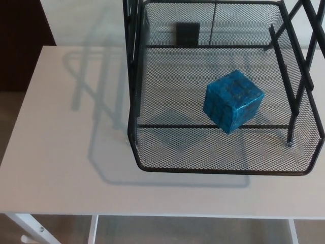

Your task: The robot walks towards a desk on which a file tray is kept in the middle and a cube is kept to its right. The robot lifts the cube using its right hand and places it on the file tray.

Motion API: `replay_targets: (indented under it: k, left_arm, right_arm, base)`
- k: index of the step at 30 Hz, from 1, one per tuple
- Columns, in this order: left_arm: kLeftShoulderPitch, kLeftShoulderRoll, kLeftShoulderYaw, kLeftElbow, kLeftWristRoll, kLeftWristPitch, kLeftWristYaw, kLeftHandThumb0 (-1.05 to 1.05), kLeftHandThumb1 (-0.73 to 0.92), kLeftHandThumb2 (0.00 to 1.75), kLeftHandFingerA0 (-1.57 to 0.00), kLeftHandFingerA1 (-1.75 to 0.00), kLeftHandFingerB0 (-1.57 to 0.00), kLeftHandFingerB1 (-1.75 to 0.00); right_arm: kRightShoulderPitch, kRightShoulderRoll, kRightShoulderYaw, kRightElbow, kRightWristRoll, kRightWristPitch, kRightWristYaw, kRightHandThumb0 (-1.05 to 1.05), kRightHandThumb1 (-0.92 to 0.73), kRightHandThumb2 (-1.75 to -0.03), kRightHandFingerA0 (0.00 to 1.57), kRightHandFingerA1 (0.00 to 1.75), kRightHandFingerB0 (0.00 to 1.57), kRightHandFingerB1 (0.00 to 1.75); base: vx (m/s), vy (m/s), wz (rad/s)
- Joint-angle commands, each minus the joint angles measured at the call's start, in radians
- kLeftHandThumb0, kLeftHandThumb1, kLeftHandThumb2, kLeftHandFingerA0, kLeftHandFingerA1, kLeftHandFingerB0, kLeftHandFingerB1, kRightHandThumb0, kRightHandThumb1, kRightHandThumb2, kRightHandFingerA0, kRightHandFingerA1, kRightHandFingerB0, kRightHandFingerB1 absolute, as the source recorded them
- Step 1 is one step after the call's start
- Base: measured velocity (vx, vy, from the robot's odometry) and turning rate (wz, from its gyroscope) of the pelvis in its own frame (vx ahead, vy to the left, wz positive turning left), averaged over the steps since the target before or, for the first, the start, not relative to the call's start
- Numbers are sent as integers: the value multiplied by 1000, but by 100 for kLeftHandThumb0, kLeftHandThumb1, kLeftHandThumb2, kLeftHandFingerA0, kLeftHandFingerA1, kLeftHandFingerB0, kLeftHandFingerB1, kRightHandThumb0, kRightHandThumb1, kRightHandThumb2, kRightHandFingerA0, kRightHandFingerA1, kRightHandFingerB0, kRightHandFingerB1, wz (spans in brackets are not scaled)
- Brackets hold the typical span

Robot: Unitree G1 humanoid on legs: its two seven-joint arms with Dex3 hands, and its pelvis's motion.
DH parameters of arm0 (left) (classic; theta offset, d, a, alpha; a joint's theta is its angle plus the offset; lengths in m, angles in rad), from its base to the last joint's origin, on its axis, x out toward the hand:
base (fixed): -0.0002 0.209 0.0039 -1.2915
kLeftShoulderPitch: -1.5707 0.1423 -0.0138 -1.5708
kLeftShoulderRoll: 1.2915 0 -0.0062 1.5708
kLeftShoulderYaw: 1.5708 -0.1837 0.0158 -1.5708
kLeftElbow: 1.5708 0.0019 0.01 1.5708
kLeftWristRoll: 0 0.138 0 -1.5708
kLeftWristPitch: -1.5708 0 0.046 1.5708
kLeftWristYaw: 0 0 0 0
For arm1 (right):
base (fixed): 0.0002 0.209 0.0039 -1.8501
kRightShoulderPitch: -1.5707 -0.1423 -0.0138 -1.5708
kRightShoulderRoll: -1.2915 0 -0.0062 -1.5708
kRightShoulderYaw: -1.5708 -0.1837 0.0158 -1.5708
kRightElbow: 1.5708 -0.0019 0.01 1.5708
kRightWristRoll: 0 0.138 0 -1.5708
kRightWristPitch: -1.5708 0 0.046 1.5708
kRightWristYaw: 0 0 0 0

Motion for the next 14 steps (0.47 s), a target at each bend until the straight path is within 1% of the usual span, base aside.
replay_targets:
  k: [1, 2, 3, 4, 5, 6, 7, 8, 9, 10, 11, 12, 13, 14]
  left_arm:
    - [20, 15, 92, 2, -81, 19, -3, -57, 44, 118, -55, -88, -35, -76]
    - [21, 13, 100, -3, -85, 20, -2, -59, 40, 117, -56, -87, -33, -74]
    - [19, 14, 101, -7, -83, 22, -2, -58, 42, 119, -56, -89, -35, -77]
    - [13, 19, 88, -8, -65, 20, 0, -55, 43, 117, -55, -88, -35, -76]
    - [12, 21, 84, -8, -57, 19, 0, -55, 43, 117, -55, -88, -35, -76]
    - [11, 21, 80, 0, -46, 14, -5, -55, 37, 110, -57, -87, -39, -76]
    - [13, 22, 72, 5, -32, 4, -5, -55, 37, 110, -57, -87, -39, -76]
    - [15, 21, 73, 5, -31, 3, -5, -55, 37, 110, -57, -87, -39, -76]
    - [13, 19, 68, 7, -23, 5, 6, -53, 35, 111, -59, -89, -43, -78]
    - [11, 21, 45, 8, 1, -2, 11, -52, 36, 110, -58, -87, -44, -77]
    - [10, 22, 48, 4, -3, 5, 8, -51, 35, 111, -57, -87, -43, -77]
    - [17, 24, 41, 6, 5, -14, 0, -53, 37, 111, -57, -85, -44, -77]
    - [15, 24, 41, 6, 4, -14, 0, -53, 37, 111, -57, -85, -44, -77]
    - [8, 21, 43, 6, 3, -6, 10, -50, 36, 111, -59, -87, -44, -78]
  right_arm:
    - [78, 50, 12, 333, 61, 125, -297, -63, -75, -108, 4, 59, 0, 21]
    - [51, 57, -85, 365, 164, 130, -320, -75, -84, -66, 42, 68, 5, 27]
    - [29, 54, -133, 393, 216, 145, -331, -87, -66, -97, 74, 78, 0, 25]
    - [25, 46, -103, 424, 198, 113, -316, -73, -82, -64, 66, 65, 0, 26]
    - [24, 43, -90, 436, 189, 96, -309, -73, -82, -64, 66, 65, 0, 26]
    - [17, 57, -159, 436, 279, 87, -222, -66, -77, -63, 35, 63, 0, 25]
    - [16, 48, -150, 437, 275, 110, -189, -66, -77, -63, 35, 63, 0, 25]
    - [15, 45, -150, 442, 276, 106, -188, -66, -77, -63, 35, 63, 0, 25]
    - [44, 53, -98, 414, 225, 59, -197, -70, -77, -65, 47, 60, 4, 27]
    - [48, 44, -76, 409, 216, 73, -168, -70, -62, -98, 44, 66, 2, 32]
    - [39, 37, -69, 434, 219, 67, -173, -69, -59, -95, 34, 62, 5, 33]
    - [27, 29, -83, 470, 250, 60, -155, -69, -72, -62, 57, 61, 10, 30]
    - [25, 27, -78, 476, 256, 58, -156, -69, -72, -62, 57, 61, 10, 30]
    - [-3, 15, -91, 501, 277, 100, -155, -73, -54, -89, 50, 66, 6, 41]
  base:
    - [0, 0, 0]
    - [0, 0, 0]
    - [0, 0, 0]
    - [0, 0, 0]
    - [0, 0, 0]
    - [0, 0, 0]
    - [0, 0, 0]
    - [0, 0, 0]
    - [0, 0, 0]
    - [0, 0, 0]
    - [0, 0, 0]
    - [0, 0, 0]
    - [0, 0, 0]
    - [0, 0, 0]
